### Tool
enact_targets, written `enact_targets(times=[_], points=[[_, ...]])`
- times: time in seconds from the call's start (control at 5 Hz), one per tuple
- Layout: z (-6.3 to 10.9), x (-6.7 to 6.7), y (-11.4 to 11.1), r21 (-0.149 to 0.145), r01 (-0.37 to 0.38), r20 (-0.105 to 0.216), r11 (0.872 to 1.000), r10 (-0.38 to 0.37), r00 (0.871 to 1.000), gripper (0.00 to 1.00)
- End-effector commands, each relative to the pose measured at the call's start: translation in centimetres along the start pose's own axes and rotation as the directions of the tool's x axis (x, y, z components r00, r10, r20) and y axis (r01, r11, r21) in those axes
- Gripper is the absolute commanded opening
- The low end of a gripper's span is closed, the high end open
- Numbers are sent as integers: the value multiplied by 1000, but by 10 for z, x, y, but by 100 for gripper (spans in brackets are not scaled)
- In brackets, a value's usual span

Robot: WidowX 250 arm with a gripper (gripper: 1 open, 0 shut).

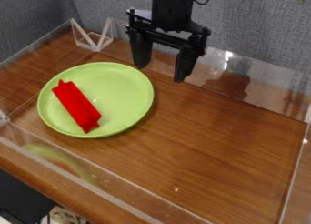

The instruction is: Put the red object on the left side

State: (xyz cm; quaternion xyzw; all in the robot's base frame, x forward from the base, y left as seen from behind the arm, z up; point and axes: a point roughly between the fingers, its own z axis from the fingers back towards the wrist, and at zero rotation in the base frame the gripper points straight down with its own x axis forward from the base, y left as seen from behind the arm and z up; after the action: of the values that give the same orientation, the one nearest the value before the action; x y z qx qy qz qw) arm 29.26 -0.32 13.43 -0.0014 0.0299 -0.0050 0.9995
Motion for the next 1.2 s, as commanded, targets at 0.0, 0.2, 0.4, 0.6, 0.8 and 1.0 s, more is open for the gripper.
enact_targets(times=[0.0,0.2,0.4,0.6,0.8,1.0], points=[[-5,-1,4,-7,39,-1,999,-39,999,100],[-10,1,16,-12,51,-1,999,-51,999,100],[3,2,17,-13,65,28,998,-64,998,100],[2,4,12,-4,103,54,995,-103,993,100],[1,5,7,6,139,79,990,-139,987,100],[19,3,5,13,157,96,988,-157,983,100]])
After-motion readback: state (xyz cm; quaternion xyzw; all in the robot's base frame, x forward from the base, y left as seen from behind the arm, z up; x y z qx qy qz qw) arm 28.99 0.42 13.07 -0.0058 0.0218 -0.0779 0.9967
